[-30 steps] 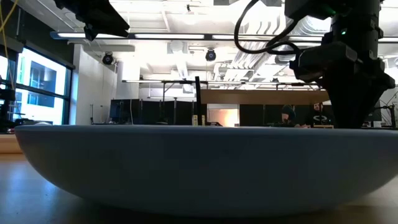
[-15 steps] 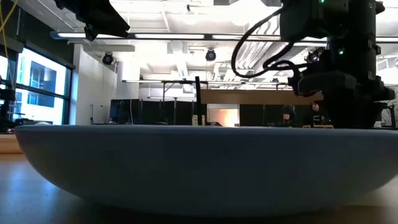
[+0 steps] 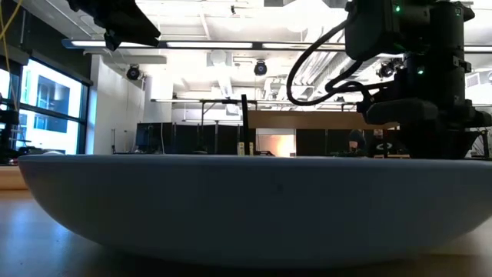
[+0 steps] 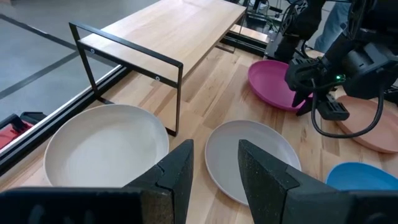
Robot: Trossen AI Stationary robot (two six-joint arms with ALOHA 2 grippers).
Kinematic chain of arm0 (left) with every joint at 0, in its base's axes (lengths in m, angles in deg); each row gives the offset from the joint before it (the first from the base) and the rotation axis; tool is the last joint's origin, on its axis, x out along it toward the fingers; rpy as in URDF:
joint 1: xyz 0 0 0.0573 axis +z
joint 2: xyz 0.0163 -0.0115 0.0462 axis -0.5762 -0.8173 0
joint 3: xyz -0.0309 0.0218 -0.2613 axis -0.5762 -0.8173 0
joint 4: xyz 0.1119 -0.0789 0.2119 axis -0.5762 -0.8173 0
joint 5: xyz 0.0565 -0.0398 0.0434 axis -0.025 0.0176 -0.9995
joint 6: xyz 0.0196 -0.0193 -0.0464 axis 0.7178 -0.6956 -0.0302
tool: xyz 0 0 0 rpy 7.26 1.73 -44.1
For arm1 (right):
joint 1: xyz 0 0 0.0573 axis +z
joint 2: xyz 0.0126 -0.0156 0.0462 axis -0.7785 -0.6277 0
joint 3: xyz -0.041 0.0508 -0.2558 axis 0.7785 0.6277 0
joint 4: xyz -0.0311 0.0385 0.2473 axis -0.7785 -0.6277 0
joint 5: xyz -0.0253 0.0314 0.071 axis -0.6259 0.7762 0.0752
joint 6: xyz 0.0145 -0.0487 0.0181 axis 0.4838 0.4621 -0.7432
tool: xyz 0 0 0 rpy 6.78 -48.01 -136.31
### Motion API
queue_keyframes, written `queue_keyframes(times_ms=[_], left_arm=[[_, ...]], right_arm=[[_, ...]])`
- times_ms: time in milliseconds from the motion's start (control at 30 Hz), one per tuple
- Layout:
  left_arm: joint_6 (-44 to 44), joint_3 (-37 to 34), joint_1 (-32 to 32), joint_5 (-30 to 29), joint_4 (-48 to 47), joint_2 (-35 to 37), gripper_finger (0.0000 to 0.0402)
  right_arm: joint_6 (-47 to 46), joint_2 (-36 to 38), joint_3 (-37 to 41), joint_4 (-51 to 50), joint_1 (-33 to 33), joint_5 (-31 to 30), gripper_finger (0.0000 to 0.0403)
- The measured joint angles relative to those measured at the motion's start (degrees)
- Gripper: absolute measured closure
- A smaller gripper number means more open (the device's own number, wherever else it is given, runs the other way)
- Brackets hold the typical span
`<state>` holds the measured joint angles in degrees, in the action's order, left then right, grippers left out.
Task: Place and stack plates onto a shelf
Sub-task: Put the pink plate on the shelf
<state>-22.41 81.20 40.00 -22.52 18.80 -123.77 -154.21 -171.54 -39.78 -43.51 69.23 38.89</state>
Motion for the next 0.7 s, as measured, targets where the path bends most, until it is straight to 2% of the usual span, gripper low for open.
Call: queue_keyframes(times_ms=[167,433,700], left_arm=[[0.0,0.0,0.0,0.01,0.0,0.0,0.0284],[0.02,0.0,0.0,0.0,0.0,0.0,0.0284],[0.02,0.0,0.02,0.0,-0.02,0.0,0.0284]], right_arm=[[-0.12,0.0,-0.05,-0.04,0.0,0.5,0.0303],[0.08,0.17,-0.29,-0.61,0.0,1.47,0.039],[0.84,-0.11,-4.85,-7.89,0.0,2.12,0.0401]])
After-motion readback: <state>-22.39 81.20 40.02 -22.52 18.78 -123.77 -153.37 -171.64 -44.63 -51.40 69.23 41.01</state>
